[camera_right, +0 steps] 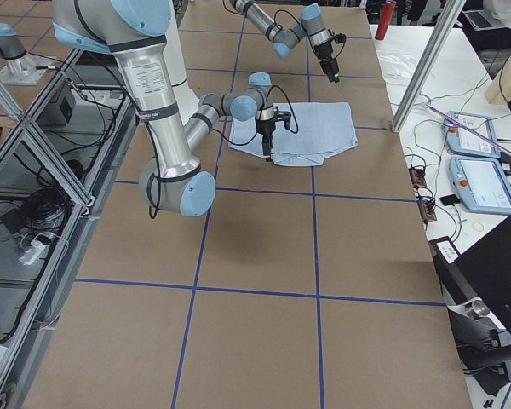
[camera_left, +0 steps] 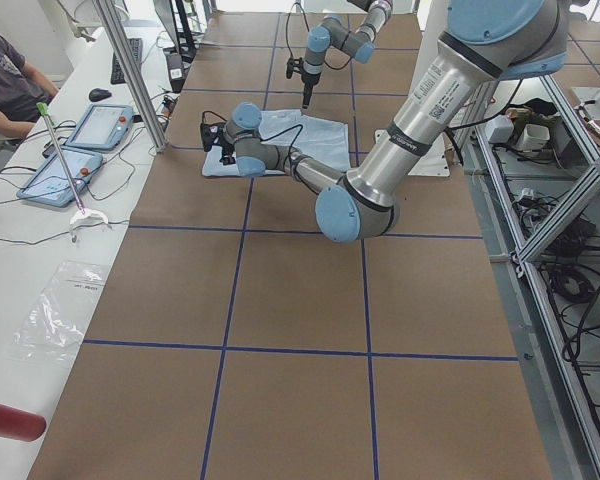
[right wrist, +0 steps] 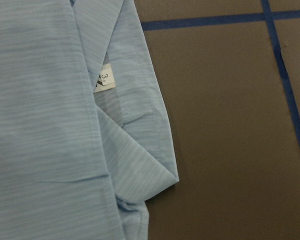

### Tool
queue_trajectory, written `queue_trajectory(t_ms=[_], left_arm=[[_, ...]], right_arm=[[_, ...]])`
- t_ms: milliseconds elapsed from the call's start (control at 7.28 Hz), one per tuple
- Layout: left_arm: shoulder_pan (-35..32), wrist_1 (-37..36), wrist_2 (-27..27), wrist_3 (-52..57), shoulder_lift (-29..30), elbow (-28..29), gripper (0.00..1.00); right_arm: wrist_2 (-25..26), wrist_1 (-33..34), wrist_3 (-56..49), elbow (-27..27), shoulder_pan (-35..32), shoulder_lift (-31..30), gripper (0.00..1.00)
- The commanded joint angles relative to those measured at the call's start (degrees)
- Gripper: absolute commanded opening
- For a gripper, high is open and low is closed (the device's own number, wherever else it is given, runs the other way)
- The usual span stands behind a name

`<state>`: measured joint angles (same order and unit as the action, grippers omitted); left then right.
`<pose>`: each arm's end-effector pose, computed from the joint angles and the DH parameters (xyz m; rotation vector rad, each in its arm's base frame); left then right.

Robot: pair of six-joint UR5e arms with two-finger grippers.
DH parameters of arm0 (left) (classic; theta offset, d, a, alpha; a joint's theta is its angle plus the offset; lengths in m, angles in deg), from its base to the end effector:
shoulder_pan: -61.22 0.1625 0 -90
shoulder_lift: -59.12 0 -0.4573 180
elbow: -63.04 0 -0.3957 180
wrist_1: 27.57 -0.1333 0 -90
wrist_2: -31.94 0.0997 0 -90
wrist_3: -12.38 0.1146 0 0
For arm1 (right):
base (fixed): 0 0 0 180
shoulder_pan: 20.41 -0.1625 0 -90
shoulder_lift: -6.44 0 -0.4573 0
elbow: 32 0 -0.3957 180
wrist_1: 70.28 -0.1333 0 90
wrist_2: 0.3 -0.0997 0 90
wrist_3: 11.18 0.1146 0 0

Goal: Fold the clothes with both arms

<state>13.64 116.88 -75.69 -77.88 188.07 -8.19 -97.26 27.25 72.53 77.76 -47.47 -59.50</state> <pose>0.4605 -0.6502 0.3144 0.2808 1.3030 -0.5096 -0.4975 -0.3882 0.3388 0.0694 -0.6423 0.3114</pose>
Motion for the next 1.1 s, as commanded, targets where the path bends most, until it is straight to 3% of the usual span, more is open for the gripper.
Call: queue_trajectory(t_ms=[0,137,275,412,549,962], left_arm=[[-0.1,0.0,-0.1,-0.1,-1.2,-1.5,0.68],[-0.1,0.0,0.0,-0.1,-1.7,-1.7,0.68],[-0.1,0.0,0.1,-0.1,-2.0,-1.7,0.68],[-0.1,0.0,0.1,-0.2,-2.0,-2.1,0.68],[-0.1,0.0,0.2,-0.2,-2.0,-2.2,0.68],[-0.1,-0.5,0.2,-0.3,-2.0,-3.1,0.68]], right_arm=[[1.3,-4.6,26.4,2.2,4.9,0.4,1.0],[3.2,-8.0,39.1,2.2,7.2,-0.4,1.0],[8.7,-9.0,49.5,2.1,10.9,-0.4,1.0],[9.6,-9.1,55.4,2.3,12.1,-0.2,0.99],[9.8,-9.1,60.1,2.1,14.1,-0.4,0.98],[11.8,-9.2,61.0,1.4,16.9,-1.1,0.98]])
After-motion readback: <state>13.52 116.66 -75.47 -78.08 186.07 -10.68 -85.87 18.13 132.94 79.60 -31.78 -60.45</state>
